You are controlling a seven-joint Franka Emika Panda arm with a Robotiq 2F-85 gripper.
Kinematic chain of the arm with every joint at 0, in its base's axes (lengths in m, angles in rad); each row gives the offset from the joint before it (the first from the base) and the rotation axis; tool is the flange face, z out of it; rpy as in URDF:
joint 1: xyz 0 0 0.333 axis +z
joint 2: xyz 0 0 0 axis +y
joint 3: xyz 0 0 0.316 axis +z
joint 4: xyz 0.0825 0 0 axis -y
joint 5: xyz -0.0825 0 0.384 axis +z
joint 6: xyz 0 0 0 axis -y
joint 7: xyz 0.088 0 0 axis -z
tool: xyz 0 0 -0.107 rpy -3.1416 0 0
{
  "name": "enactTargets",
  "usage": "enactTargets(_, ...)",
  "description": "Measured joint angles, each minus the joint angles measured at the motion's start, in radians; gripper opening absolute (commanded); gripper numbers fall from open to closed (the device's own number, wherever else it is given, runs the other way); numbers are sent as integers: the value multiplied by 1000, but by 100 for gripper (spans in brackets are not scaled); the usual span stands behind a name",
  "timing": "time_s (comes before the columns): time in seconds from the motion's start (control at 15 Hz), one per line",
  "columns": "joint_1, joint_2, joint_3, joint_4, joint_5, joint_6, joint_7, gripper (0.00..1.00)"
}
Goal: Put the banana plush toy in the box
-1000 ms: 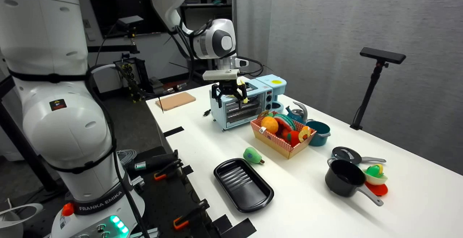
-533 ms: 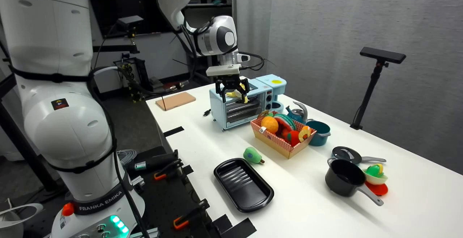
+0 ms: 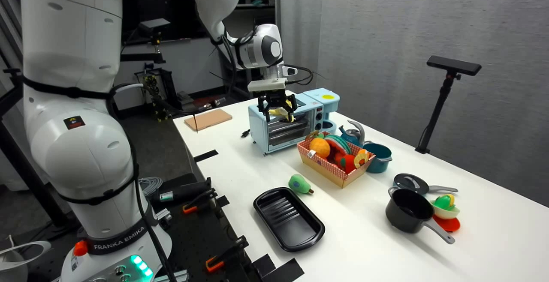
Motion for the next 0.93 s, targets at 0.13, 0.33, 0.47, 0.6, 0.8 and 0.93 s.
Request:
enactTargets(0.13, 1, 6, 0, 30, 0, -17, 0, 100)
enactTargets(0.33, 4, 11, 0, 70, 0, -42, 0, 100)
enactTargets(0.47, 8, 16, 0, 93, 0, -53, 0, 100)
enactTargets(0.6, 15, 27, 0, 119, 0, -67, 0, 100)
enactTargets(0.8, 28, 50, -1, 158, 0, -83, 0, 100)
enactTargets(0.93, 37, 70, -1, 184, -1, -88, 0, 100)
